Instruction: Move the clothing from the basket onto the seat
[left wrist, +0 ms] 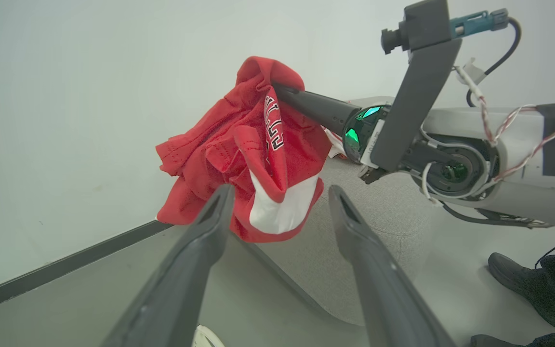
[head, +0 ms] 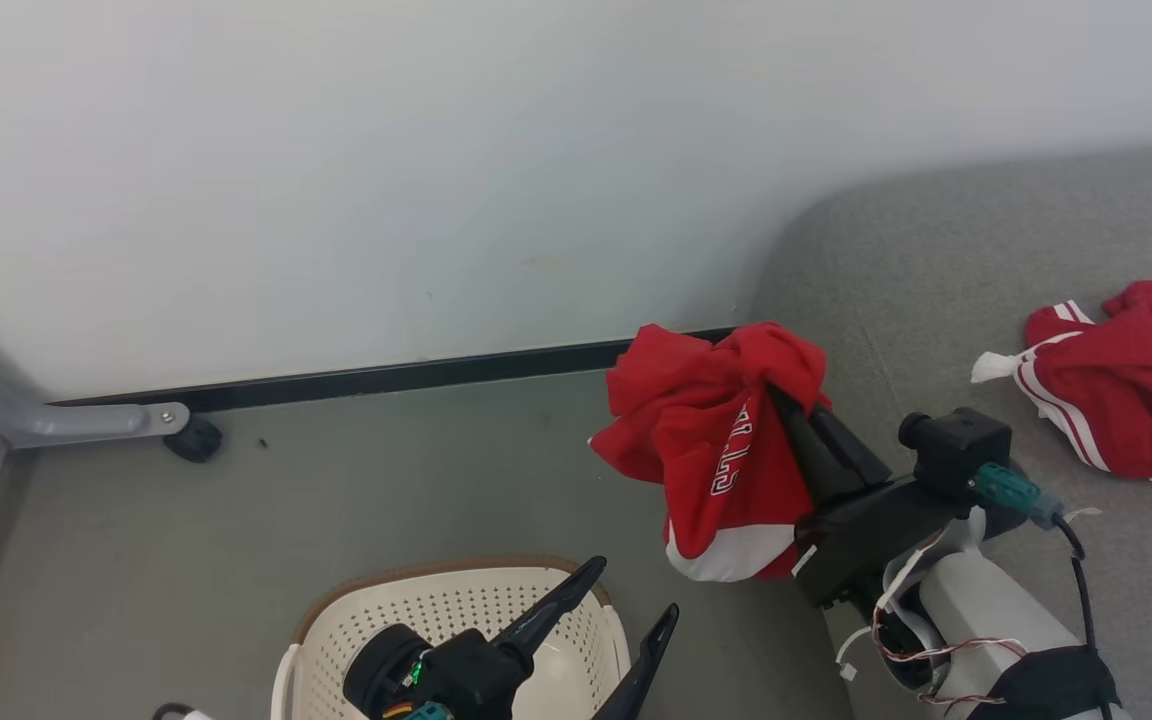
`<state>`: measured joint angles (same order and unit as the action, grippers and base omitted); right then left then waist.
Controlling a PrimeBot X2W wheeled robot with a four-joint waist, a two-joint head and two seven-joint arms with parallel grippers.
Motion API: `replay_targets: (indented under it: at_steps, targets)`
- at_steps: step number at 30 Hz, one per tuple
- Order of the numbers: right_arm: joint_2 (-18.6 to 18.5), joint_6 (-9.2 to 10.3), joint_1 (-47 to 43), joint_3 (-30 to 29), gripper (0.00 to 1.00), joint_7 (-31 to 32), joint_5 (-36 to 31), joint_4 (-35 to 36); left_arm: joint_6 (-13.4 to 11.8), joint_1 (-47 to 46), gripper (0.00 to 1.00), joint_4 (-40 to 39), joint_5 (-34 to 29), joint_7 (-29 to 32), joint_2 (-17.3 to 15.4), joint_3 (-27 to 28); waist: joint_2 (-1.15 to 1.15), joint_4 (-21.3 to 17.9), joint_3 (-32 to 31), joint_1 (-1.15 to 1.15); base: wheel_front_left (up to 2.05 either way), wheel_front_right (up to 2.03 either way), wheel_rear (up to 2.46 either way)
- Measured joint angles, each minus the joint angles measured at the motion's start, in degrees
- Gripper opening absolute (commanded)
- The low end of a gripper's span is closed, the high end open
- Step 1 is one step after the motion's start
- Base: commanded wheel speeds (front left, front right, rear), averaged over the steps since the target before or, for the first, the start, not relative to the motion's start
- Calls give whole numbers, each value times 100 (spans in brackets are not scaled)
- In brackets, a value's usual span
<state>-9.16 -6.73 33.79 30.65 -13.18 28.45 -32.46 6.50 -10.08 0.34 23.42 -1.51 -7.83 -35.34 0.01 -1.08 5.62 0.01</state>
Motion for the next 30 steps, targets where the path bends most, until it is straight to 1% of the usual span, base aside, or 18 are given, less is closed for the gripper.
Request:
replay_targets:
  at_steps: [8, 10, 16, 26, 30]
  targets:
    - [-149, 123, 12, -261, 0, -46, 38, 53, -41, -14, 100, -93, -101, 25, -109, 19, 0, -438, 178, 0, 0, 0, 0]
    - [-197, 127, 11, -316, 0, -55, 45, 64, -41, -28, 100, -101, -174, 42, -111, 13, 0, -557, 224, 0, 0, 0, 0]
    - [-270, 225, 7, -492, 0, -60, 82, 140, -41, -57, 100, -136, -207, 99, -124, -21, 0, -909, 367, 0, 0, 0, 0]
    - [-380, 296, -2, -787, 0, -105, 133, 333, -37, -268, 100, -215, -255, 223, -164, -67, 0, -1422, 662, 0, 0, 0, 0]
    - [-422, 320, 136, -948, 0, -105, 143, 346, -36, -296, 100, -225, -292, 291, -171, -89, 0, -1584, 795, 0, 0, 0, 0]
